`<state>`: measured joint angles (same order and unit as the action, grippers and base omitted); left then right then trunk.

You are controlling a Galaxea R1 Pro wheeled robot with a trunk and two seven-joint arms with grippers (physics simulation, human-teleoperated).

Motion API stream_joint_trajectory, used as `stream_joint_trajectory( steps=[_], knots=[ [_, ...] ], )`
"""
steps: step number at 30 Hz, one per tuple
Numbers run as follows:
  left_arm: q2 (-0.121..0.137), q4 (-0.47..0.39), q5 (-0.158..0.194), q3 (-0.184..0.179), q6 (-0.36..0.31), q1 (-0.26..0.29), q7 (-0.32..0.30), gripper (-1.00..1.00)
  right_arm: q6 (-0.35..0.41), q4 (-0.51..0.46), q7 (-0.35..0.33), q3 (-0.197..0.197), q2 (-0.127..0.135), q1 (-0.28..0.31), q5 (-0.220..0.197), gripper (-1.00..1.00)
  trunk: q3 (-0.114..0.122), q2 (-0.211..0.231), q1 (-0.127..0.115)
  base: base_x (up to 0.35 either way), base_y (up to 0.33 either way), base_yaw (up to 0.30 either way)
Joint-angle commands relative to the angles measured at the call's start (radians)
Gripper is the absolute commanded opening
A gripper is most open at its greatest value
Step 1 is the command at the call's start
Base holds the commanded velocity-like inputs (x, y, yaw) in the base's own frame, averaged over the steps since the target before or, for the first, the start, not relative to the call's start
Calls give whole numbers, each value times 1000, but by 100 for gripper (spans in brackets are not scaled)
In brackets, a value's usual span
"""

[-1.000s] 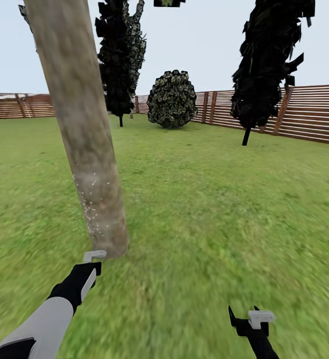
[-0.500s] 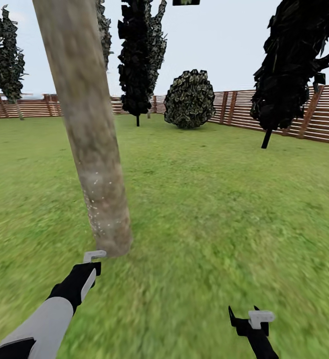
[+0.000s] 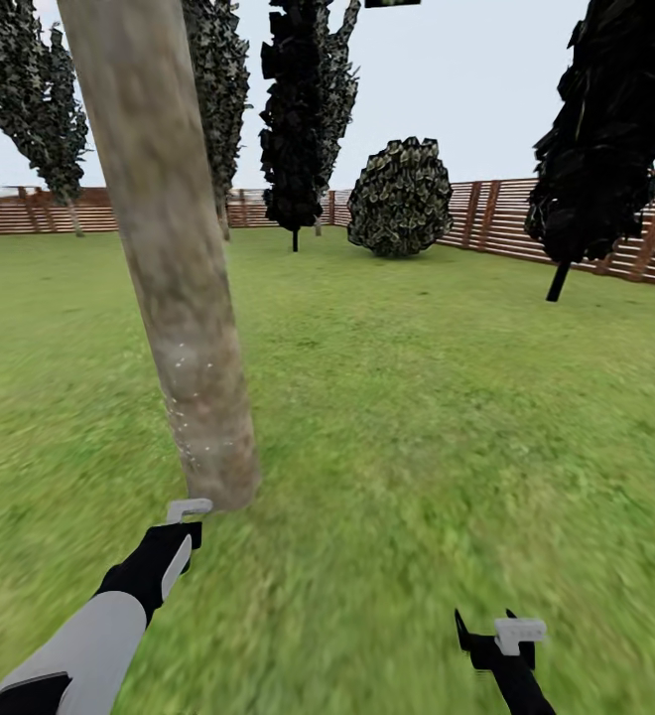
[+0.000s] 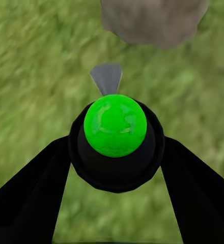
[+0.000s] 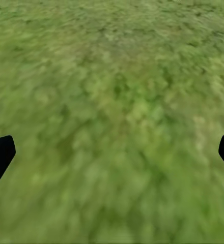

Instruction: In the garden, pick up the pesticide atomizer on the floor and spray pesticide onto both trees until each tree trunk is fully covered.

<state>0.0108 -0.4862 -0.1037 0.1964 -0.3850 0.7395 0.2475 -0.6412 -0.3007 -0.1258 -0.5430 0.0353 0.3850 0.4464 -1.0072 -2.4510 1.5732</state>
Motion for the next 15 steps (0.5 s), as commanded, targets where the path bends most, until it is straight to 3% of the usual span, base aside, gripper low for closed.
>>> stream_joint_trajectory(
  steps=[1,15],
  knots=[
    [0,0,-1,0,0,0,-1,-100,0,0,0,0,0,0,0,100,0,0,0,86,-270,277],
    [-3,0,-1,0,0,0,-1,-100,0,0,0,0,5,0,0,100,0,0,0,85,-270,25]
  ],
)
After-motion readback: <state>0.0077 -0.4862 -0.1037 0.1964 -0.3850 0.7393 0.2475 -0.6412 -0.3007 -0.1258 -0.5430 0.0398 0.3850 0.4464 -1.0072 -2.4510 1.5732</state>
